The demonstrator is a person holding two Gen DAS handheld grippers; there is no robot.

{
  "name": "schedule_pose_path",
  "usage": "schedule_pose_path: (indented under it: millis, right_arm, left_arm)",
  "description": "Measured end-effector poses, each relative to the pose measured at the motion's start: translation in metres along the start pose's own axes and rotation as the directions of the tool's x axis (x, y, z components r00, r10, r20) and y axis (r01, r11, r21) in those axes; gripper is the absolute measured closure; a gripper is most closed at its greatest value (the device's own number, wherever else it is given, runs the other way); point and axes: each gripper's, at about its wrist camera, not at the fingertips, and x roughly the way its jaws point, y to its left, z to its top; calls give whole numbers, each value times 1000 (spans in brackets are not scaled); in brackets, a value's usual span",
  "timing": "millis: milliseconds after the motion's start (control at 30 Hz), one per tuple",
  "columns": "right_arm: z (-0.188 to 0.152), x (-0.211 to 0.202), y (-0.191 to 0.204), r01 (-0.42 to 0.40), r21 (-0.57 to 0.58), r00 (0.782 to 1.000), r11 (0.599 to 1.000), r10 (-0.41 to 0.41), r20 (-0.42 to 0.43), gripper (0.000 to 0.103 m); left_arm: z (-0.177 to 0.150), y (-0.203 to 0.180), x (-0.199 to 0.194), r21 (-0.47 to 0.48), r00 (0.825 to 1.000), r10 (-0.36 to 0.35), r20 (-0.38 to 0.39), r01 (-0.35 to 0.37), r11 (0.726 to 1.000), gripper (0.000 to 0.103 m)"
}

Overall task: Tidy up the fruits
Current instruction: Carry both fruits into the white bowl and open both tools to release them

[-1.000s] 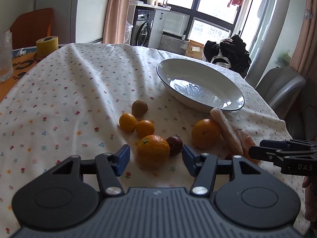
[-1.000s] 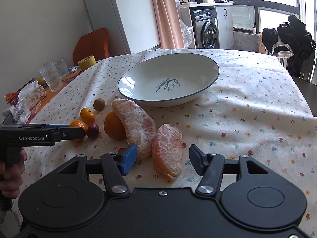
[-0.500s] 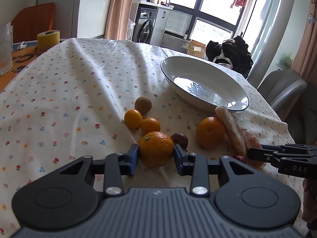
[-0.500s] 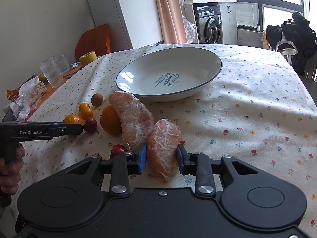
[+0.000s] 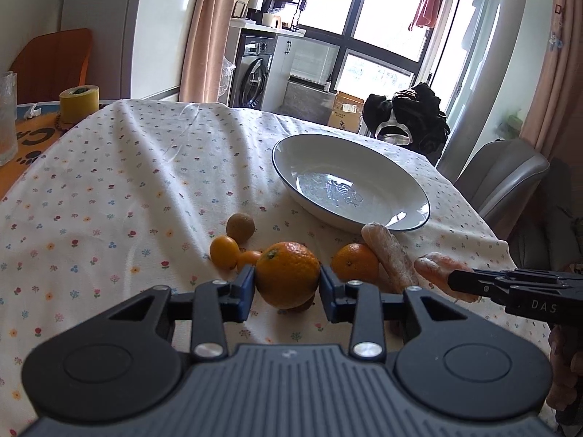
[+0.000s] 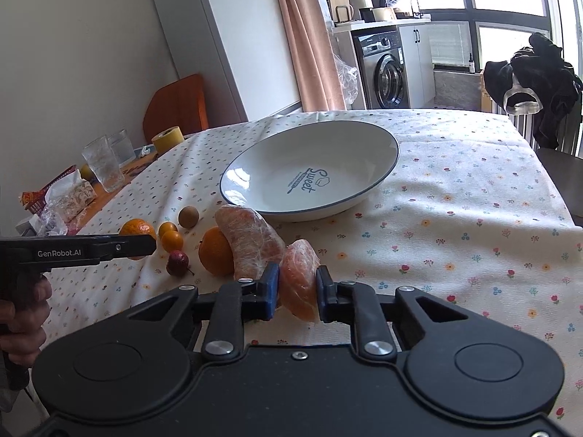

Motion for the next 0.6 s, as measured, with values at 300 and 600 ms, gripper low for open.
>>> schedule_pose_path:
  millis: [300,600]
  right_arm:
    - [14,-4,-6,-4,7,999,1000,4,53,85]
    - [31,-4,-13,-15,21,995,1000,13,98,85]
  left_arm:
    - [15,-12,5,25,1000,-21,21,21,999,67]
    - [32,-26,15,61,998,-44,34,42,997,67]
